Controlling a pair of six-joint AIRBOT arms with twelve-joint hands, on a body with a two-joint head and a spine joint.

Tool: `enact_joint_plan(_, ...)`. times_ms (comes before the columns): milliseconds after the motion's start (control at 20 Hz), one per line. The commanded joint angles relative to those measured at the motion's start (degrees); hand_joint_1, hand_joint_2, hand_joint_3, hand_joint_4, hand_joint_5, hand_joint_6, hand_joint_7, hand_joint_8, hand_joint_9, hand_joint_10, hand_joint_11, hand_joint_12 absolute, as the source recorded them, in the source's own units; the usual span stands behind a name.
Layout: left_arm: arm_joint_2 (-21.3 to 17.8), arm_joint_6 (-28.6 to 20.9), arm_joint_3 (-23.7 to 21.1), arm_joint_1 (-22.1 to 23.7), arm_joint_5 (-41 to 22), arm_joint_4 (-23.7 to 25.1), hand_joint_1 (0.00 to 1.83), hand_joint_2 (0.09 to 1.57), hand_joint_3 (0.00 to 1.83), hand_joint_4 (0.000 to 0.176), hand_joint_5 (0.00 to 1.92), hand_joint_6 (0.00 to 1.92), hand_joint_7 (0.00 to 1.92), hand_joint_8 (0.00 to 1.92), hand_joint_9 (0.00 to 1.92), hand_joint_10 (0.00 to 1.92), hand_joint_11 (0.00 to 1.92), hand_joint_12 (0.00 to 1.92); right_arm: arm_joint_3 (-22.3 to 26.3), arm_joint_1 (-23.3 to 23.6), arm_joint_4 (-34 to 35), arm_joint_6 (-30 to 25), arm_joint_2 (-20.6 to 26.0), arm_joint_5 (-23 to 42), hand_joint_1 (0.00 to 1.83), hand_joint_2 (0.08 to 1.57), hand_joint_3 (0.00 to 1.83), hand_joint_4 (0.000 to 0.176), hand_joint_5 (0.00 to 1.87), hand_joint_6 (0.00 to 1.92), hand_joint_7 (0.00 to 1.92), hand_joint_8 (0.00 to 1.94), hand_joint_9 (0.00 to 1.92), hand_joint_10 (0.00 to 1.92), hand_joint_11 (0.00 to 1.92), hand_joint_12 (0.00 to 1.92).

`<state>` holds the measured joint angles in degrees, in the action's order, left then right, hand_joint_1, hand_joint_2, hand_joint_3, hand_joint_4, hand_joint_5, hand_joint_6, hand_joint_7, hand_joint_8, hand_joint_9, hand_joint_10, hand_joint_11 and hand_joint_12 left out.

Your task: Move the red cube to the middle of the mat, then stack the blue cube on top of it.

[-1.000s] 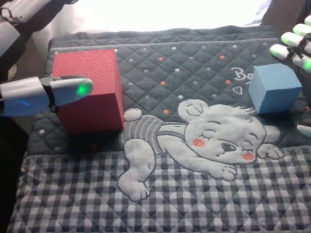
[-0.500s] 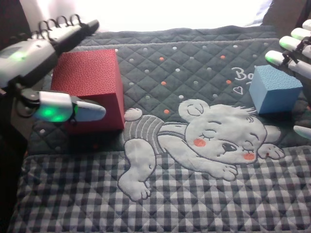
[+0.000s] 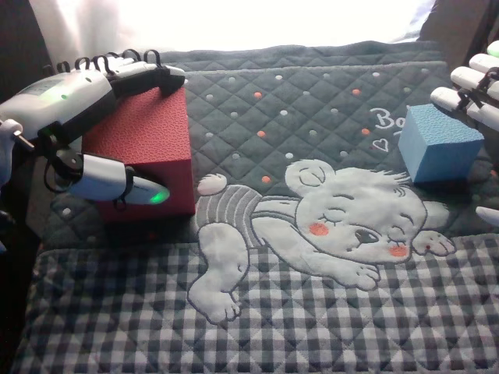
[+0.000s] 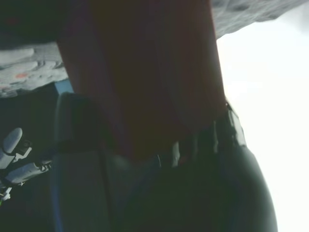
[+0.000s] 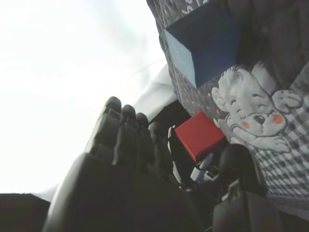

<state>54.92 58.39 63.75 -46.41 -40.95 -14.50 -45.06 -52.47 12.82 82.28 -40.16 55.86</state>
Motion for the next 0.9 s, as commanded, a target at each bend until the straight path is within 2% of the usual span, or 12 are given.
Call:
enact_joint_plan(0,-0.4,-0.2,0.0,0.6,-6.9,0.6,1.25,1.10,0.00,0.084,0.29,1.38,0.10,1.35,0.00,1.56,0.03,1.92,-0.3,0.4,-0.2,-0.2,0.1,7.1,0.46,1.25,0.01,0.012,0.00,0.00,0.00,0.00,0.00,0.00,0.00,0.00)
enact_joint_plan(100,-0.7,-3.0,-0.7,0.7,-11.9,3.1,1.20,1.08,0.00,0.098,0.33,1.35,0.17,1.11,0.00,1.37,0.00,1.77,-0.3,0.4,-0.2,-0.3,0.0,7.1,0.47,1.25,0.01,0.045,0.00,0.00,0.00,0.00,0.00,0.00,0.00,0.00)
enact_joint_plan(150,-0.7,-3.3,-1.3,1.4,-13.6,4.4,1.16,1.07,0.00,0.091,0.34,1.29,0.17,1.22,0.00,1.51,0.00,1.89,-0.4,0.4,-0.2,-0.4,-0.1,7.1,0.47,1.25,0.01,0.056,0.00,0.00,0.00,0.00,0.00,0.00,0.00,0.00)
enact_joint_plan(200,-0.1,-3.7,-2.2,3.7,-15.9,8.2,1.11,1.10,0.01,0.050,0.32,1.16,0.12,1.43,0.00,1.67,0.00,1.92,-0.5,0.4,-0.2,-0.4,-0.2,7.1,0.48,1.26,0.01,0.045,0.00,0.00,0.00,0.00,0.00,0.00,0.00,0.00)
enact_joint_plan(400,4.5,-6.2,0.2,7.5,-14.1,10.8,1.11,1.06,0.00,0.044,0.40,1.08,0.20,1.43,0.06,1.78,0.07,1.92,-0.7,0.4,-0.2,-0.4,-0.3,7.1,0.48,1.28,0.01,0.034,0.00,0.00,0.00,0.00,0.00,0.00,0.00,0.00)
enact_joint_plan(500,7.5,-8.7,2.1,8.8,-12.6,12.1,1.13,1.01,0.00,0.011,0.43,1.07,0.22,1.60,0.13,1.87,0.19,1.92,-0.8,0.4,-0.2,-0.4,-0.4,7.1,0.47,1.30,0.02,0.022,0.00,0.00,0.00,0.00,0.00,0.00,0.00,0.00)
enact_joint_plan(550,9.0,-8.8,2.8,9.4,-11.0,12.1,1.16,0.99,0.00,0.000,0.47,1.01,0.24,1.61,0.17,1.85,0.22,1.92,-0.8,0.4,-0.2,-0.4,-0.4,7.1,0.42,1.31,0.02,0.037,0.00,0.00,0.00,0.00,0.00,0.00,0.00,0.00)
enact_joint_plan(600,10.6,-8.9,3.7,10.2,-9.3,12.3,1.16,1.00,0.00,0.000,0.47,0.96,0.28,1.50,0.18,1.73,0.15,1.92,-0.8,0.4,-0.2,-0.5,-0.4,7.1,0.43,1.32,0.02,0.021,0.00,0.00,0.00,0.00,0.00,0.00,0.00,0.00)
enact_joint_plan(650,12.8,-10.2,5.2,11.1,-6.2,13.6,1.19,1.01,0.00,0.000,0.49,0.89,0.38,1.13,0.20,1.39,0.01,1.76,-0.8,0.4,-0.2,-0.7,-0.5,7.2,0.43,1.34,0.02,0.001,0.00,0.00,0.00,0.00,0.00,0.00,0.00,0.00)
enact_joint_plan(700,13.7,-10.8,6.0,11.2,-4.9,13.9,1.19,1.01,0.00,0.000,0.49,0.89,0.38,1.13,0.20,1.39,0.01,1.76,-0.8,0.4,-0.2,-0.7,-0.5,7.2,0.43,1.34,0.02,0.001,0.00,0.00,0.00,0.00,0.00,0.00,0.00,0.00)
enact_joint_plan(800,14.9,-11.0,6.8,11.1,-2.3,14.5,1.02,1.05,0.01,0.000,0.41,0.79,0.40,0.67,0.16,1.07,0.00,1.56,-0.8,0.4,-0.2,-0.7,-0.5,7.2,0.37,1.36,0.02,0.013,0.00,0.00,0.00,0.00,0.00,0.00,0.00,0.00)
enact_joint_plan(850,15.0,-11.0,6.8,10.8,-1.6,14.7,0.64,1.04,0.00,0.037,0.19,0.41,0.09,0.10,0.02,0.20,0.00,0.92,-0.8,0.4,-0.2,-0.7,-0.5,7.2,0.42,1.36,0.01,0.022,0.00,0.00,0.00,0.00,0.00,0.00,0.00,0.00)
